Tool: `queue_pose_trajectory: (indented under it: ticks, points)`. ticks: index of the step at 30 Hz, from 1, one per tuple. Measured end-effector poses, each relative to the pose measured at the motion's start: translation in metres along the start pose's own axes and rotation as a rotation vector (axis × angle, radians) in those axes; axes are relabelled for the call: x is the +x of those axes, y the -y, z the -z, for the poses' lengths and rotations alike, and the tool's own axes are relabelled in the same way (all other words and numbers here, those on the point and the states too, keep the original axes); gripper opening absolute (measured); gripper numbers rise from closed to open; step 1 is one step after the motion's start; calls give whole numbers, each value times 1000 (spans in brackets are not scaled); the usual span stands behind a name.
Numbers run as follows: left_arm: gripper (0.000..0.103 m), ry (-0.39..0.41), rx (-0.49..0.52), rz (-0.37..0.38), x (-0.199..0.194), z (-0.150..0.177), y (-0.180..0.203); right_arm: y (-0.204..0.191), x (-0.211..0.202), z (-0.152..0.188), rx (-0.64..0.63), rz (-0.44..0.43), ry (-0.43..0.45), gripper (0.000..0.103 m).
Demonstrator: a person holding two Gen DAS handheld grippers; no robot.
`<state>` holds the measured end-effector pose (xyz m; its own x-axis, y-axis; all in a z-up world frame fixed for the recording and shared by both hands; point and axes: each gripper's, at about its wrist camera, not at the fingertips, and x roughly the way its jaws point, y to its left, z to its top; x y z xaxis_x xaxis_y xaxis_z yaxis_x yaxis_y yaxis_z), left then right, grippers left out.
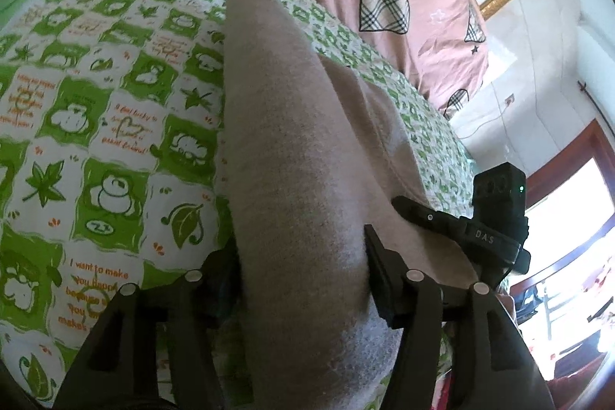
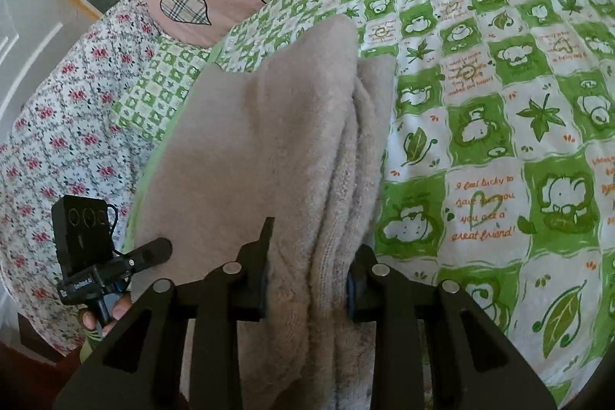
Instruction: Fold small clothes
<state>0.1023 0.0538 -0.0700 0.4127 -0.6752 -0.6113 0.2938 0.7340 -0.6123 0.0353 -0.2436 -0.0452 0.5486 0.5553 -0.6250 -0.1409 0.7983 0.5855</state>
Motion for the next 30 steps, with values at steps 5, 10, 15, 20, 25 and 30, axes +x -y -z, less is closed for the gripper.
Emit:
queue_pose_trajectory:
  ticks: [5, 10, 15, 20, 25, 30]
  points:
    - [64, 5, -5, -20, -14, -6, 1, -3, -13, -1, 1, 19, 18, 46]
    - [64, 79, -15, -42, -36, -28, 0, -8, -41, -23, -11, 29, 104, 54]
    - [64, 95, -22, -164, -29, -47, -4, -18, -33, -65, -41, 52, 145, 54]
    - [64, 89, -13, -182, -13, -61, -1, -18, 6, -91, -37, 91, 76, 45]
    - [58, 65, 0, -263, 8, -88, 4, -17, 5, -99, -35, 51, 103, 9]
    - [46, 60, 29, -378, 26, -104, 5, -14, -10, -98, -49, 71, 156, 8]
